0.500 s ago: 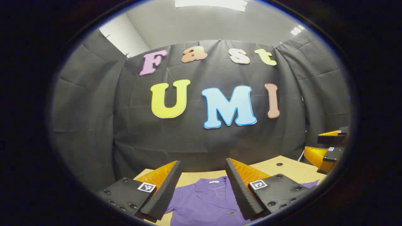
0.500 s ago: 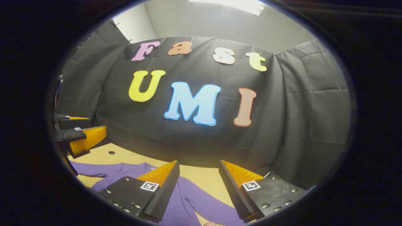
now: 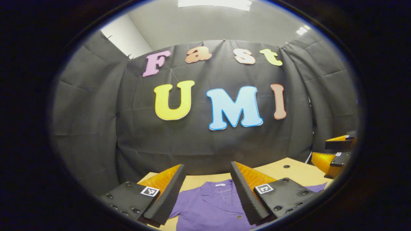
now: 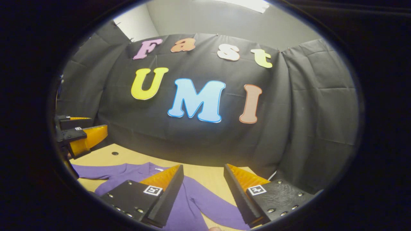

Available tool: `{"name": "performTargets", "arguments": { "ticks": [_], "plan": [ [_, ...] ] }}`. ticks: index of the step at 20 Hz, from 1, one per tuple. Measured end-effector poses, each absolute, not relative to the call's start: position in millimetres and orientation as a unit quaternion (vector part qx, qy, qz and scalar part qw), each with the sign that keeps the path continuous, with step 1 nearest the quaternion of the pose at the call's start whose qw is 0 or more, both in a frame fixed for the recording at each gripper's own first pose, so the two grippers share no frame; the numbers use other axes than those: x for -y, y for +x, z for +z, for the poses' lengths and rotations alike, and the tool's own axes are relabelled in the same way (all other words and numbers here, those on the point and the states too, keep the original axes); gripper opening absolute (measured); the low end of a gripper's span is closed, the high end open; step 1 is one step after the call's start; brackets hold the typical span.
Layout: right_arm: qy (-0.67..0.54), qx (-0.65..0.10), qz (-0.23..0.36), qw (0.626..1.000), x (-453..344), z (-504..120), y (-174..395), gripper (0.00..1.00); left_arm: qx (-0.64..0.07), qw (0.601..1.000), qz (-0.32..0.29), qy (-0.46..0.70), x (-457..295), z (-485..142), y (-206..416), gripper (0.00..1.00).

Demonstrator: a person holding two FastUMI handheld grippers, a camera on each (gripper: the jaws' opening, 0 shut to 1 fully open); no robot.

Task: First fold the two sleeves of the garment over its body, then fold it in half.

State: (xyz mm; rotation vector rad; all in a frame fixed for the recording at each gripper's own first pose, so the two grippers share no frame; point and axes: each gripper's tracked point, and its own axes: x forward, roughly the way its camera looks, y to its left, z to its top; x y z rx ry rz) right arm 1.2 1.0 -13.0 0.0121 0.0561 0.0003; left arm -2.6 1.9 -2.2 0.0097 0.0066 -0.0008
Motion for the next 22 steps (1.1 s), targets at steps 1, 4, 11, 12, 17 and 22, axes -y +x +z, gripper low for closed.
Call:
{"name": "performTargets", "arguments": {
  "ticks": [1,4,11,12,17,22],
  "plan": [
    [0.009,-0.031,-0.001,0.999,-0.3,-15.9,0.3,0.81,-0.003,1.0,-0.001,0.006,-2.3,-2.0,-1.9,0.96],
    [0.022,-0.042,-0.008,0.999,3.6,-25.5,-5.2,0.81,-0.003,1.0,-0.003,0.006,-2.0,-2.2,-1.7,0.96],
    [0.024,-0.107,-0.062,0.992,33.9,-72.7,-10.2,0.82,-0.009,1.0,-0.001,0.009,-2.7,-5.5,-5.8,0.96],
    [0.03,-0.119,-0.07,0.99,39.7,-80.7,-11.6,0.81,-0.009,1.0,-0.002,0.009,-2.8,-5.2,-5.6,0.93],
    [0.03,-0.161,-0.123,0.979,74.7,-116.7,-17.5,0.81,-0.01,1.0,-0.006,0.01,-0.9,-6.6,-6.5,0.89],
    [0.061,-0.232,-0.173,0.955,110.8,-171.6,-26.0,0.82,-0.011,1.0,-0.004,0.009,0.2,-7.7,-7.9,0.96]
  ]
}}
